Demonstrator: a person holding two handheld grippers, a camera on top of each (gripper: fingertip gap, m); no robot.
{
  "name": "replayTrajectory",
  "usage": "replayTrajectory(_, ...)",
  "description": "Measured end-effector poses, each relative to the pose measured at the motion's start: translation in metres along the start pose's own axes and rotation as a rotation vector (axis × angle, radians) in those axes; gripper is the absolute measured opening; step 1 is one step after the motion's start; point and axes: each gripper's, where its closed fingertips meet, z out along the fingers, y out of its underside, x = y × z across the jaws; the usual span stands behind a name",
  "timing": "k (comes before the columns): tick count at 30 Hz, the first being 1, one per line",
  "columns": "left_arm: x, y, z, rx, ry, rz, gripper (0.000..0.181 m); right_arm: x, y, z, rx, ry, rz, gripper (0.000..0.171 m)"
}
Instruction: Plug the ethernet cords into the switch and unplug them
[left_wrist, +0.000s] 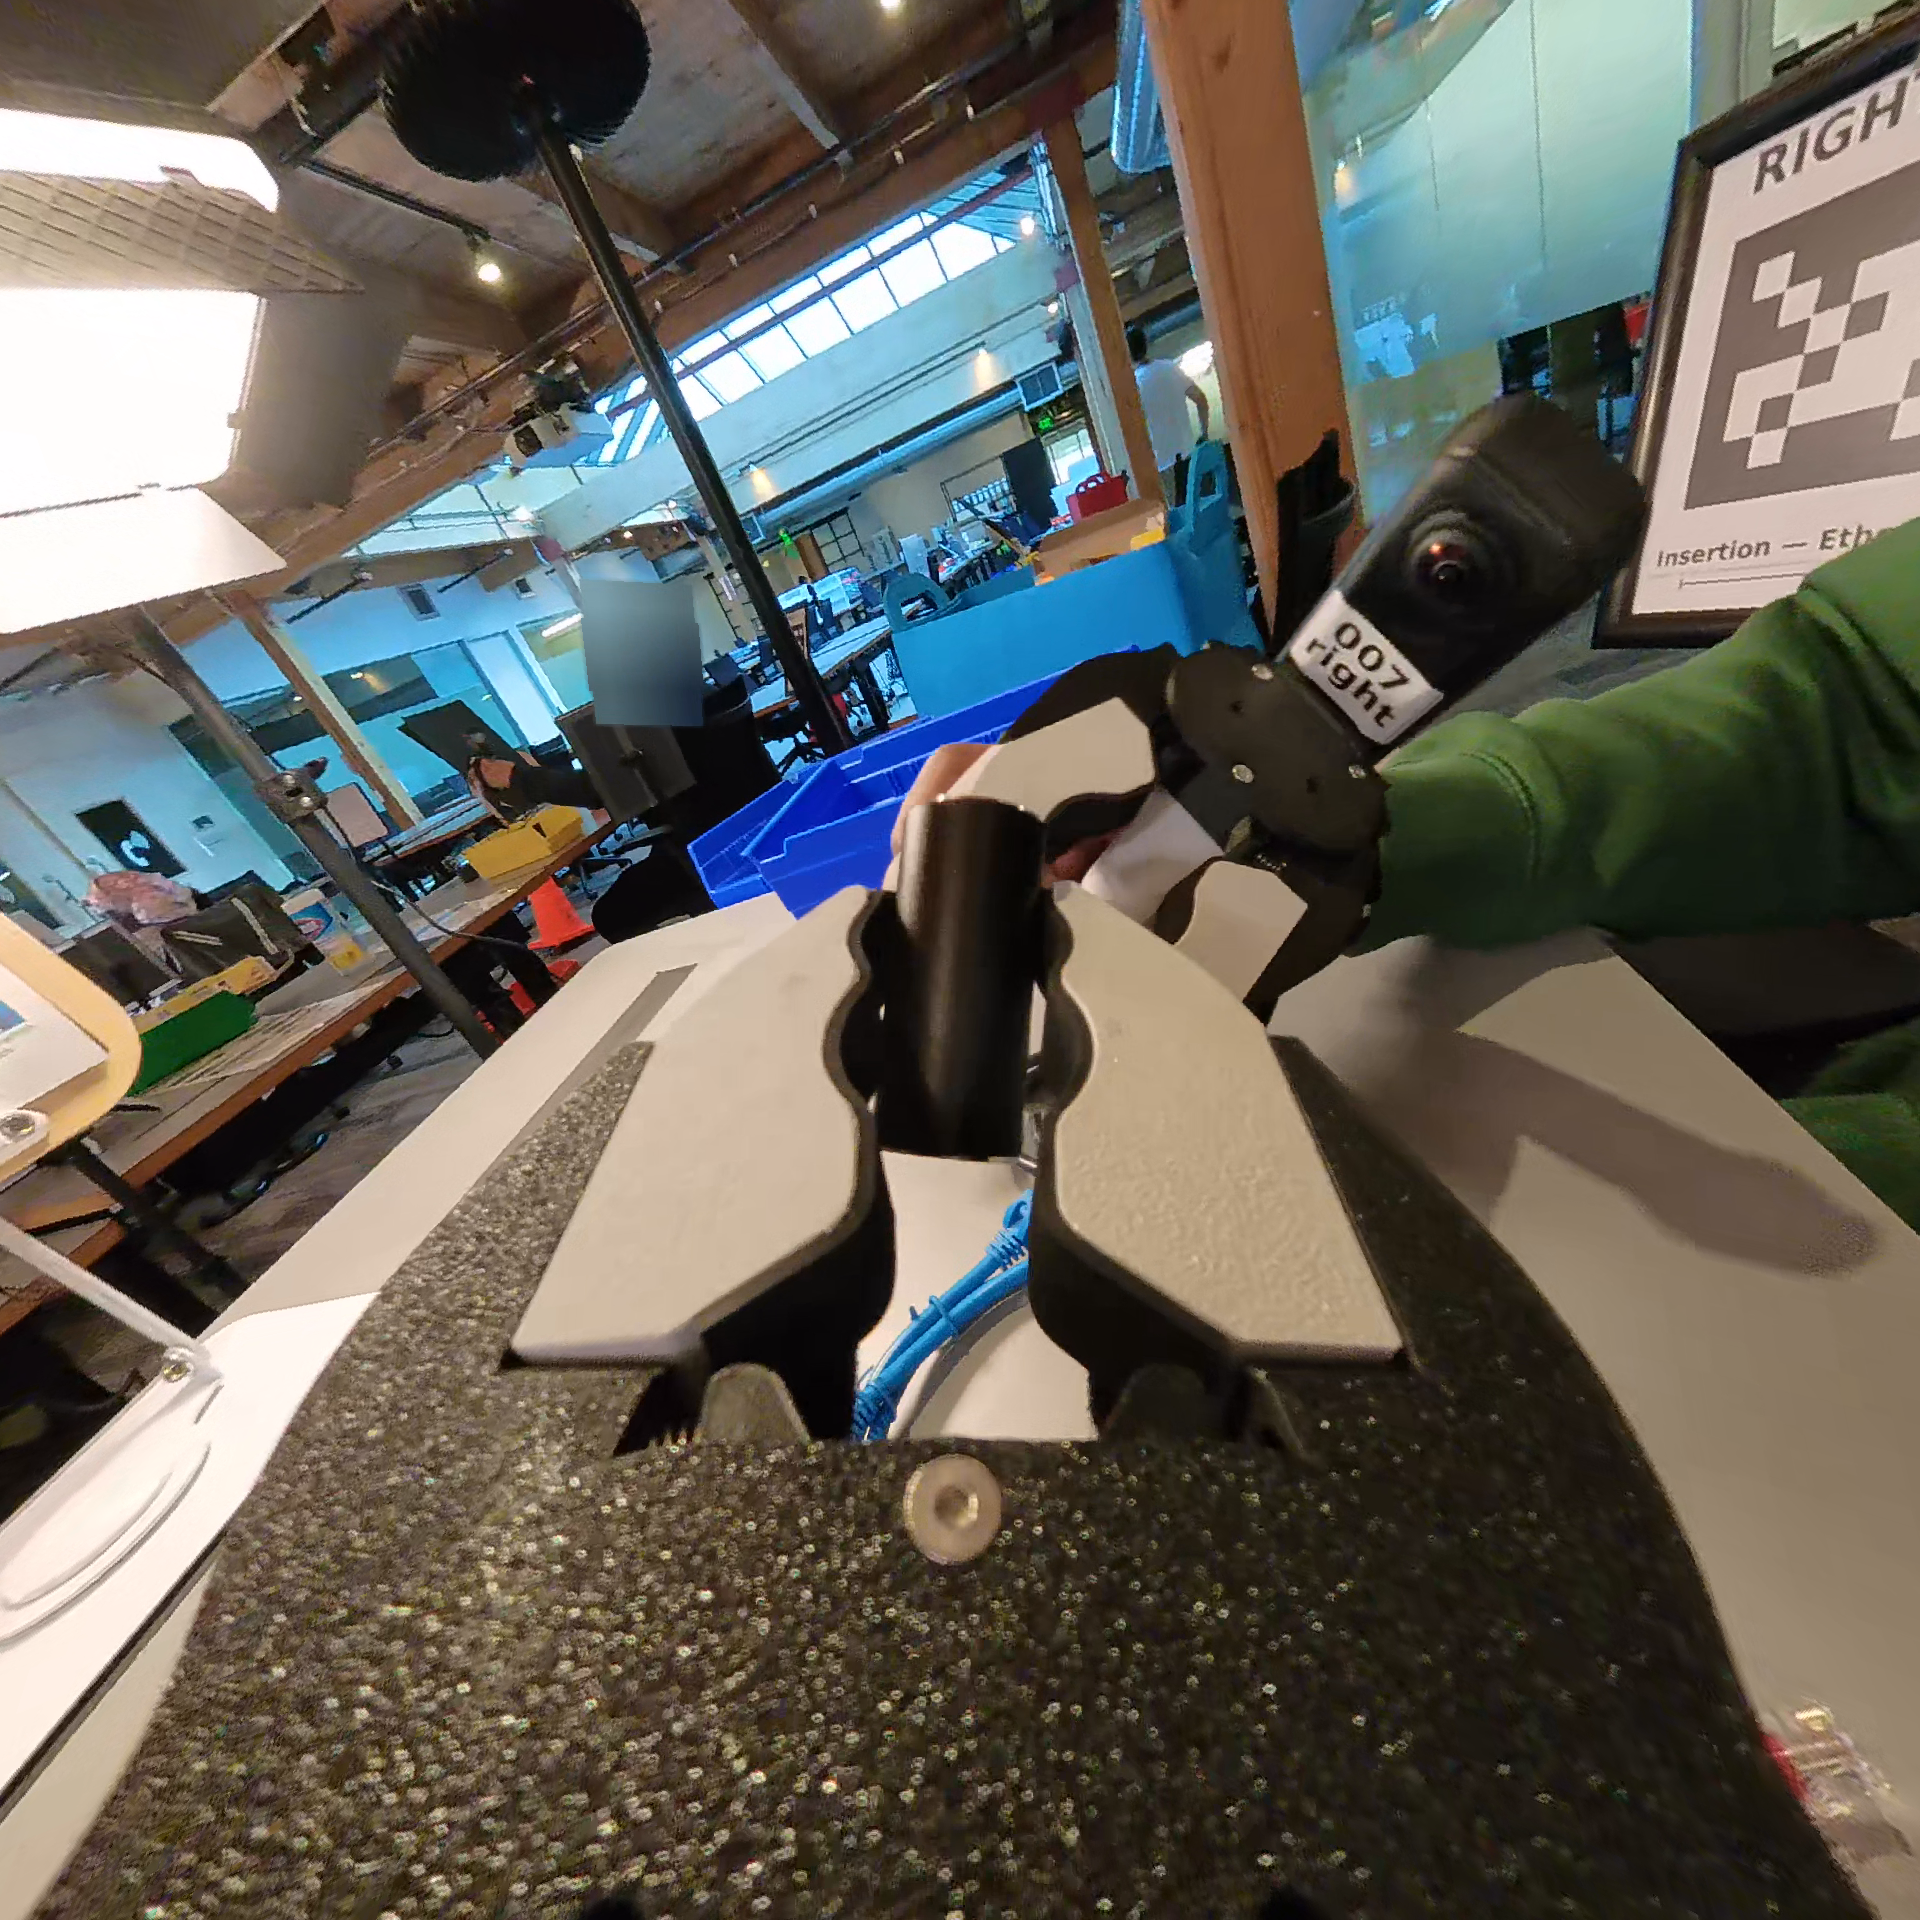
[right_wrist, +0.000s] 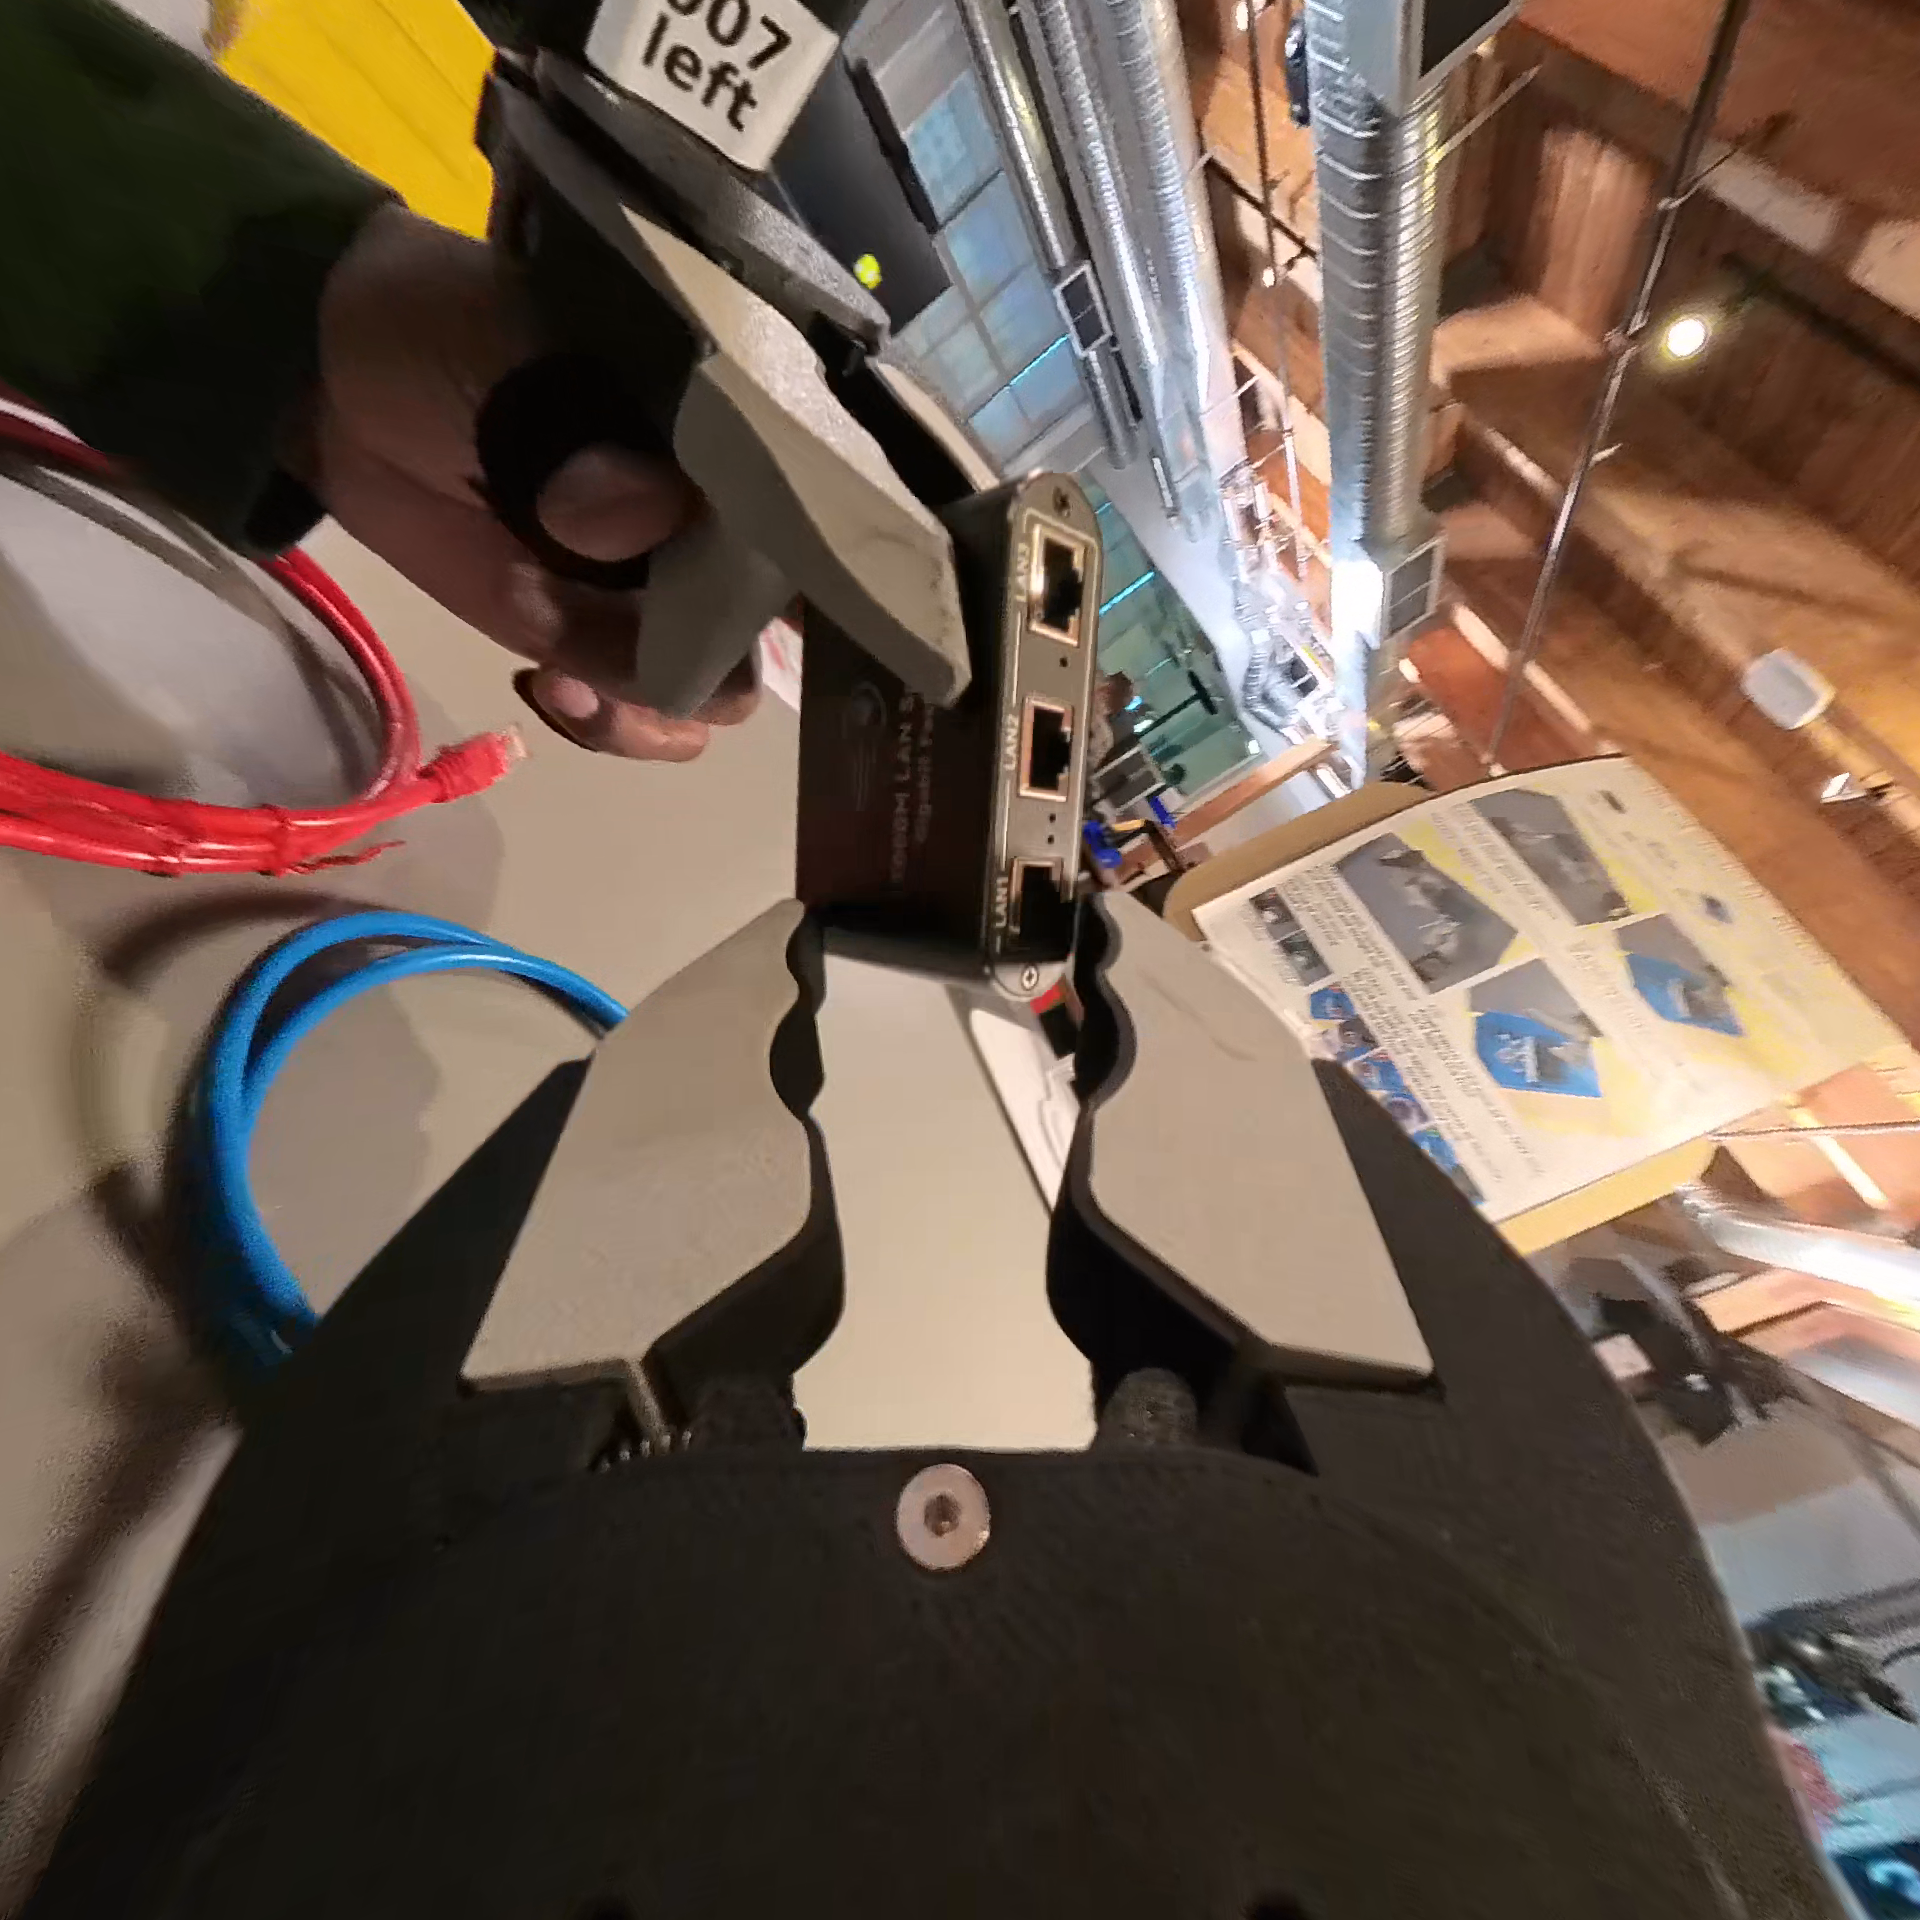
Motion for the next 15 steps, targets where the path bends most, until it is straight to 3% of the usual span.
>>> replayTrajectory(8, 0.005, -0.006, -0.003, 0.031, 0.027, 0.036, 0.026, 0.003, -0.017, -0.009, 0.125, -0.116, 0.237, 0.050)
replayTrajectory(12, 0.013, 0.000, 0.001, 0.008, 0.056, 0.059, 0.026, -0.004, -0.013, -0.007, 0.102, -0.144, 0.223, 0.035)
replayTrajectory(15, 0.012, 0.005, 0.001, -0.018, 0.053, 0.066, 0.027, -0.006, -0.009, -0.006, 0.079, -0.158, 0.204, 0.034)
